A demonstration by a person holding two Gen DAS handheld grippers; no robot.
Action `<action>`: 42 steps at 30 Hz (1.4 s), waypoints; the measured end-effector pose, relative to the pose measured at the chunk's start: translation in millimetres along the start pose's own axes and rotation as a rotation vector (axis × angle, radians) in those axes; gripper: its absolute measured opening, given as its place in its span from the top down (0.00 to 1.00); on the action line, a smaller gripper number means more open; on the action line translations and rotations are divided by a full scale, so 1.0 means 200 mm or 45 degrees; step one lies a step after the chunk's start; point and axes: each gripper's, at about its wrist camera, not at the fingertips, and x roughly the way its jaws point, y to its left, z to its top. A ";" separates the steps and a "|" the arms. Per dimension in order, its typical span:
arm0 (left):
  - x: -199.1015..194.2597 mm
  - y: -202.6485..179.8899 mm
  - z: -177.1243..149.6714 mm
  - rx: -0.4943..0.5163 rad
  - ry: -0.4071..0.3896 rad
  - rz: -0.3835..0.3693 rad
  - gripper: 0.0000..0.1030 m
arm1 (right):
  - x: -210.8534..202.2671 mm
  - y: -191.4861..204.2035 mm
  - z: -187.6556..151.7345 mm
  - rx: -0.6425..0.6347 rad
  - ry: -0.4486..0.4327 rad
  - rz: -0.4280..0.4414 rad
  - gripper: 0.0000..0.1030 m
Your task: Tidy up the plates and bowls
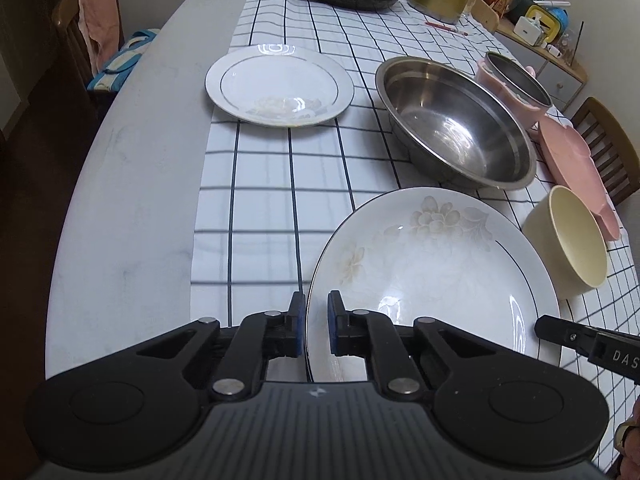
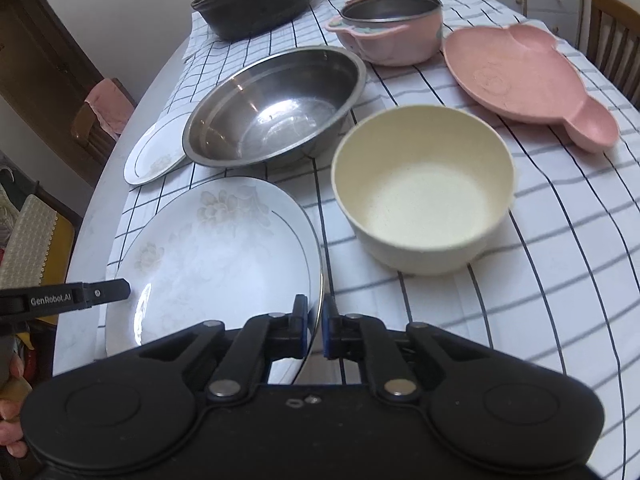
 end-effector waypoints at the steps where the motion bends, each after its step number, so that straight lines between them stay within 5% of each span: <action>1: -0.01 0.00 -0.02 -0.003 0.003 -0.004 0.90 | -0.01 -0.01 -0.01 0.008 0.005 0.010 0.93; 19: -0.27 -0.08 -0.48 0.056 0.079 -0.041 0.90 | -0.26 -0.13 -0.35 -0.011 0.139 0.087 0.94; 30: -0.28 -0.09 -0.52 0.095 0.065 -0.016 0.90 | -0.28 -0.11 -0.41 -0.059 0.132 0.047 0.92; 42: -0.42 -0.11 -0.53 0.131 -0.048 -0.012 0.90 | -0.43 -0.03 -0.37 -0.191 0.014 -0.008 0.77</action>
